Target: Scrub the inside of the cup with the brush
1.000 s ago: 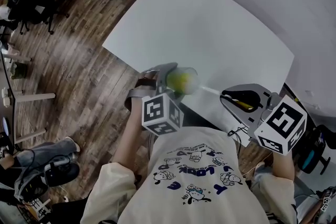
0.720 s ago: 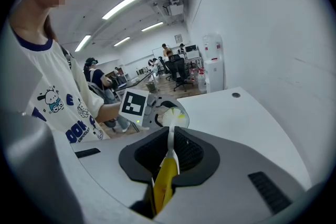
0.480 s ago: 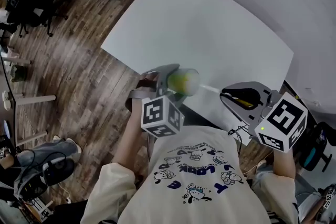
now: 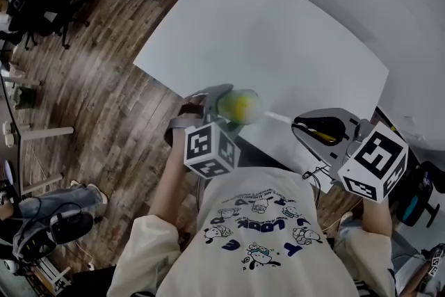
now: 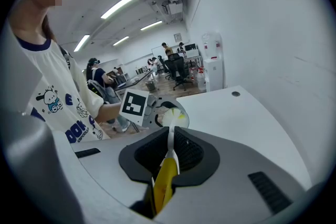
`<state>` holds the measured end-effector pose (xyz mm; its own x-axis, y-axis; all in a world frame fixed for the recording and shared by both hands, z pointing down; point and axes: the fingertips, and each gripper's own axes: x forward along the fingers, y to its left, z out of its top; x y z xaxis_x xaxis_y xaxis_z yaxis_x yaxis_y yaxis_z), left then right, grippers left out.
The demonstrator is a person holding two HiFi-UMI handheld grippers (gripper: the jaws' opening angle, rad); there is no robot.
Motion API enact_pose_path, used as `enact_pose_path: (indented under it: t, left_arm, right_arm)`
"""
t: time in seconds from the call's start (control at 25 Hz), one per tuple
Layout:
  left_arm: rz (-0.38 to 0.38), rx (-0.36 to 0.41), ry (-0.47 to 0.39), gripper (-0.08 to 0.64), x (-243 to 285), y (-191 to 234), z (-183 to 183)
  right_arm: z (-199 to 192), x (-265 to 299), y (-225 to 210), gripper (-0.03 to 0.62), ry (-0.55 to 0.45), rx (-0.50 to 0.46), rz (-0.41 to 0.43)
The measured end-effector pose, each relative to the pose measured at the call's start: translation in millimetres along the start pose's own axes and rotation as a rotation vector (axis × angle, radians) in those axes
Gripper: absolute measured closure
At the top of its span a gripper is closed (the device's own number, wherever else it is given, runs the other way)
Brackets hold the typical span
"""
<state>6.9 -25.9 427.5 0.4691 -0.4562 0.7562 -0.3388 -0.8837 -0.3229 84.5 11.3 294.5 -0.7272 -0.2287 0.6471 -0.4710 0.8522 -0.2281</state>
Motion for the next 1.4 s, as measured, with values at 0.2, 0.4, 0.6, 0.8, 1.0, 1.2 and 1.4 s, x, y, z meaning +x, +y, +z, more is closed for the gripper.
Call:
enact_pose_path:
  t: [0.2, 0.4, 0.6, 0.8, 1.0, 1.2, 1.4]
  left_arm:
    - [0.000, -0.040, -0.008, 0.189, -2, 3, -4]
    - [0.007, -0.026, -0.018, 0.189, -4, 3, 2]
    - [0.000, -0.027, -0.035, 0.189, -4, 1, 11]
    - [-0.001, -0.039, -0.039, 0.189, -3, 1, 9]
    - [0.007, -0.026, 0.002, 0.189, 0, 1, -2]
    - [-0.001, -0.025, 0.020, 0.189, 1, 0, -8]
    - [-0.012, -0.014, -0.004, 0.189, -3, -3, -1]
  right_arm:
    - [1, -5, -2, 0.549, -0.023, 0.025, 0.007]
    - [-2, 1, 2, 0.548, -0.008, 0.012, 0.011]
    - [-5, 7, 1, 0.549, 0.010, 0.017, 0.011]
    - [-6, 9, 2, 0.549, 0.008, 0.014, 0.017]
    - [-4, 5, 3, 0.548, -0.003, 0.007, 0.014]
    - [-3, 0, 1, 0.548, -0.010, 0.018, 0.016]
    - [-4, 0, -3, 0.548, -0.016, 0.040, 0.017]
